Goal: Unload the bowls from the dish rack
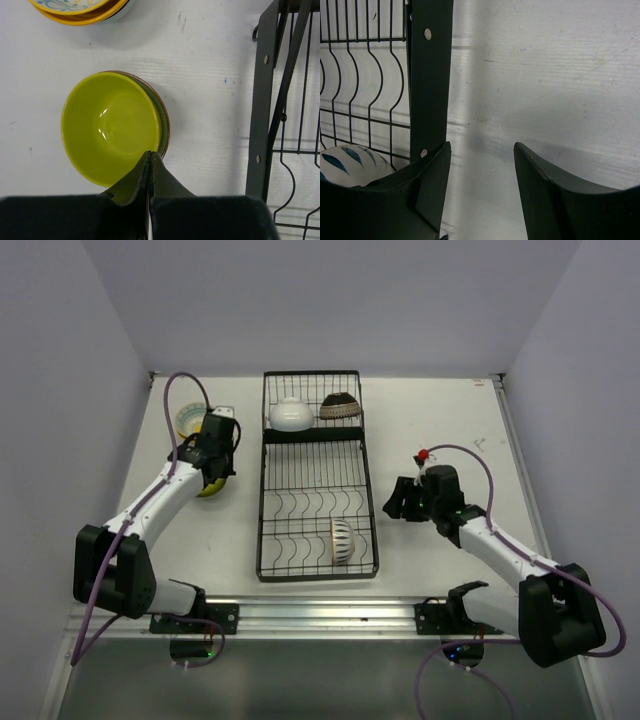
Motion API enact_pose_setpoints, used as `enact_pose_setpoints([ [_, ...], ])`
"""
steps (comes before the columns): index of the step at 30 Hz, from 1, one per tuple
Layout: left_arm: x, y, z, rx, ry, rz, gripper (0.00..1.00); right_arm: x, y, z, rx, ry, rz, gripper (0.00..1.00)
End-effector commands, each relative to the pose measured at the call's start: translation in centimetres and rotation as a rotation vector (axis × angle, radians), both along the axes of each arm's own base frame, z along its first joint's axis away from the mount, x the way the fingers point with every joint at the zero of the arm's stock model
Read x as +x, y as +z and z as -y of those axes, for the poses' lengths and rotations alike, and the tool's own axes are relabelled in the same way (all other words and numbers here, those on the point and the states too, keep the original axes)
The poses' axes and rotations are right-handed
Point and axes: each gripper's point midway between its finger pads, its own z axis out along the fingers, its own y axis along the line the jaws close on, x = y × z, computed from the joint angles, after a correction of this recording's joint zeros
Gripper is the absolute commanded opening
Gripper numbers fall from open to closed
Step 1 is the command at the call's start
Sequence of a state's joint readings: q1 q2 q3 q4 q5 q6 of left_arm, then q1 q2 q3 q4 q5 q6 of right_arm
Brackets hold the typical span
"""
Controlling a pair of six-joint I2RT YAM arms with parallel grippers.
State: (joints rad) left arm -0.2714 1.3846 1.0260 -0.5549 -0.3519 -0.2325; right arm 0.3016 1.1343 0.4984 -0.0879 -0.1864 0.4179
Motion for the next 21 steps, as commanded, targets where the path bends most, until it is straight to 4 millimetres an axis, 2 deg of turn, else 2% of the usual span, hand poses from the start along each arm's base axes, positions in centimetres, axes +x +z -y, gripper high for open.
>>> enact_pose_setpoints([
  [1, 0.2, -0.4, -0.9, 0.007, 0.061, 0.017, 0.0, 0.9, 0.9, -0.7, 0.017, 0.018, 0.04, 0.57],
  [8, -0.4, -2.4, -0.7, -0.009, 0.054, -0.019, 0.0, 0.8, 0.7, -0.8, 0.014, 0.021, 0.037, 0.57],
  [13, -0.4, -3.0, -0.8, 0.0, 0.056, -0.033, 0.0, 0.9, 0.5, -0.8, 0.014, 0.022, 0.033, 0.57],
  [18, -0.2, -2.9, -0.7, -0.003, 0.055, -0.026, 0.0, 0.9, 0.4, -0.8, 0.011, 0.019, 0.031, 0.57],
  [21, 0.0, -1.7, -0.6, -0.011, 0.048, 0.005, 0.0, 0.9, 0.4, -0.8, 0.01, 0.02, 0.032, 0.57],
])
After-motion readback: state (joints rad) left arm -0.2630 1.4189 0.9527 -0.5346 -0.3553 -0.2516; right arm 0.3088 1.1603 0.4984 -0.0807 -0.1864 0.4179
